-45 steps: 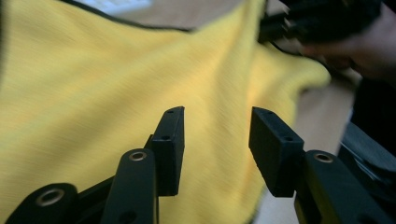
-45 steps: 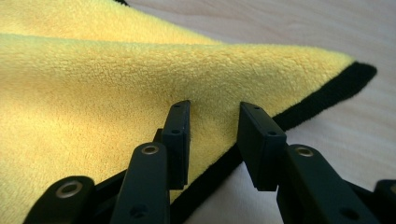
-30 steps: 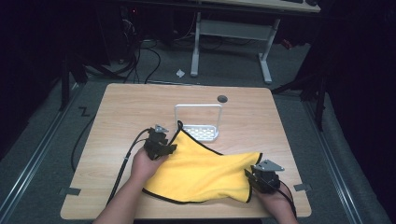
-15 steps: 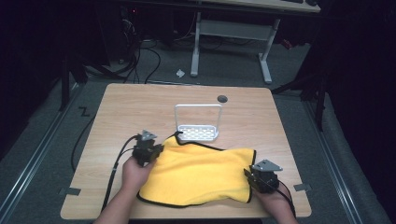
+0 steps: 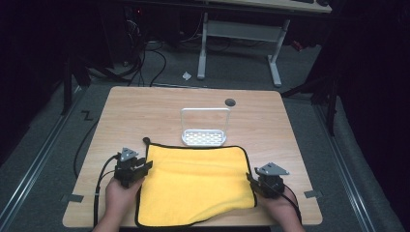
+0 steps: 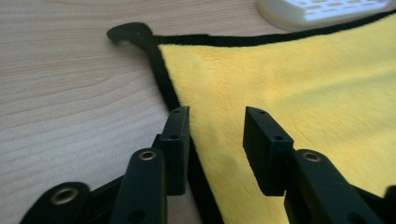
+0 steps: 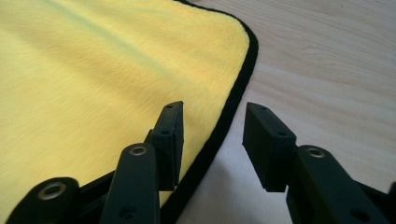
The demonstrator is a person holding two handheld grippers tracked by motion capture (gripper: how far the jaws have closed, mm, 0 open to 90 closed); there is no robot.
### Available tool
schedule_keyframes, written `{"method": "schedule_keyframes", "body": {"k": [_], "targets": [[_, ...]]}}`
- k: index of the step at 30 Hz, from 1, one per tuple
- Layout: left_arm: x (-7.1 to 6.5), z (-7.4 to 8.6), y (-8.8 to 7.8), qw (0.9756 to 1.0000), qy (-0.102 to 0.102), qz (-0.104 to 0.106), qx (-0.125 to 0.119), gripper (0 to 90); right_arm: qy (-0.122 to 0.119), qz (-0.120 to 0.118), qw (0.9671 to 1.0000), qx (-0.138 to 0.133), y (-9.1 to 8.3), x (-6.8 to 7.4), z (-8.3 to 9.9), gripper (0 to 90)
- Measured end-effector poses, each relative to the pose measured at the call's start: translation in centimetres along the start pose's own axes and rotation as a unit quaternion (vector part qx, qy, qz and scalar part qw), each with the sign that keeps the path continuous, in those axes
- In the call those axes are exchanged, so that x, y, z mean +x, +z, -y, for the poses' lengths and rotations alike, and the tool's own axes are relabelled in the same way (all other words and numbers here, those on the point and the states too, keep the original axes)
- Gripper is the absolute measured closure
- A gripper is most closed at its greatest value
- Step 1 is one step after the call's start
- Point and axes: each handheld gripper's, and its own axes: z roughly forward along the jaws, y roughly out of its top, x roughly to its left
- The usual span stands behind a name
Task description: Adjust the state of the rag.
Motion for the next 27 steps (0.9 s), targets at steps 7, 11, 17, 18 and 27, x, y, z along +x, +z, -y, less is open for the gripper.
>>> {"method": "schedule_keyframes", "body": {"k": [7, 11, 17, 18, 27], "targets": [[-1.3, 2.2, -1.9, 0.9997, 0.013, 0.017, 0.014, 58.8, 0.017, -0.04, 0.999, -0.013, -4.3, 1.7, 3.2, 52.1], [-1.4, 2.1, -1.4, 0.9993, 0.003, 0.032, 0.019, 59.1, 0.019, -0.056, 0.998, 0.02, -3.3, 2.0, 3.8, 54.7], [-2.8, 2.0, -0.2, 0.9973, 0.066, 0.007, 0.032, 61.4, -0.016, -0.051, 0.9985, 0.009, -2.4, 2.4, 1.8, 88.8], [-2.8, 1.8, 0.0, 0.9969, 0.073, 0.003, 0.032, 62.1, -0.016, -0.048, 0.9987, 0.001, -2.4, 2.5, 1.3, 88.8], [-2.0, 1.0, 1.0, 0.9976, 0.064, 0.0, 0.025, 63.4, -0.064, -0.035, 0.9972, -0.017, 4.3, 3.8, -6.6, 88.8]]}}
